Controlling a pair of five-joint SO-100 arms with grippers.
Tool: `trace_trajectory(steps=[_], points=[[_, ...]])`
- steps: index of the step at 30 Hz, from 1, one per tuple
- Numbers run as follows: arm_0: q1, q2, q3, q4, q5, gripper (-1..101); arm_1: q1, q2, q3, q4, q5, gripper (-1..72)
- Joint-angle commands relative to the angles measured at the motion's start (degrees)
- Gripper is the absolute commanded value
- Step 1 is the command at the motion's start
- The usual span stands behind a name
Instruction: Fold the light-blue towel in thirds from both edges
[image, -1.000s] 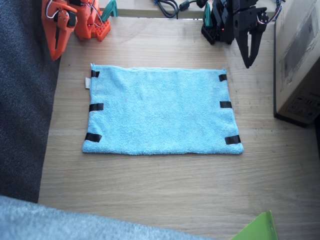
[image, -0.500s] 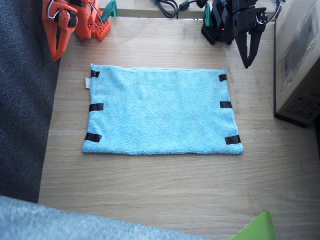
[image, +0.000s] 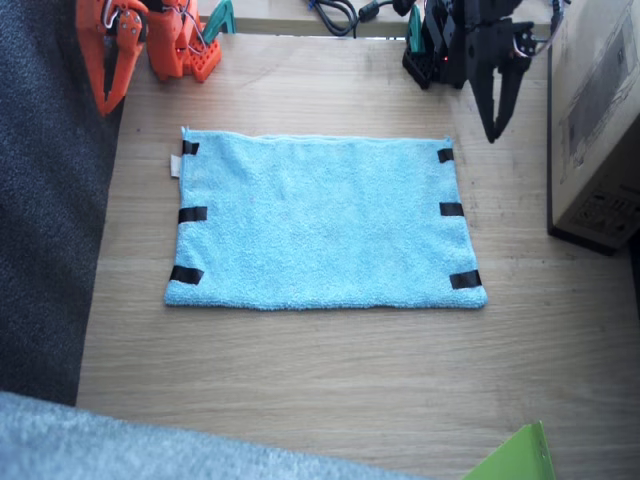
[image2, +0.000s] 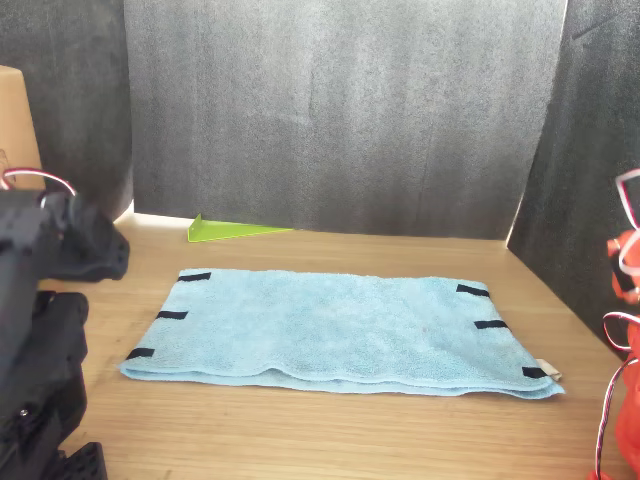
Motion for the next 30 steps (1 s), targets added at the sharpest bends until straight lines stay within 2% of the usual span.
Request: trace_trajectory(steps=[1, 8, 12, 23, 30], points=[[0.09, -11.07, -7.82, -0.7, 1.93, 0, 2.64, -12.83, -9.93, 0.53, 0.26, 0.3], [0.0, -21.97, -18.11, 2.11, 2.2, 5, 9.58, -26.89, -22.41, 4.83, 4.31, 16.3], [-0.88, -26.1, -20.3, 2.29, 2.29, 10, 13.27, -37.62, -29.27, 8.53, 6.33, 20.0], [-2.99, -37.97, -25.66, 2.72, 0.88, 13, 16.44, -56.69, -34.01, 7.21, 9.67, 17.5], [-4.13, -40.69, -26.1, 2.81, 0.79, 15, 17.93, -62.75, -34.63, 4.66, 11.07, 17.6]])
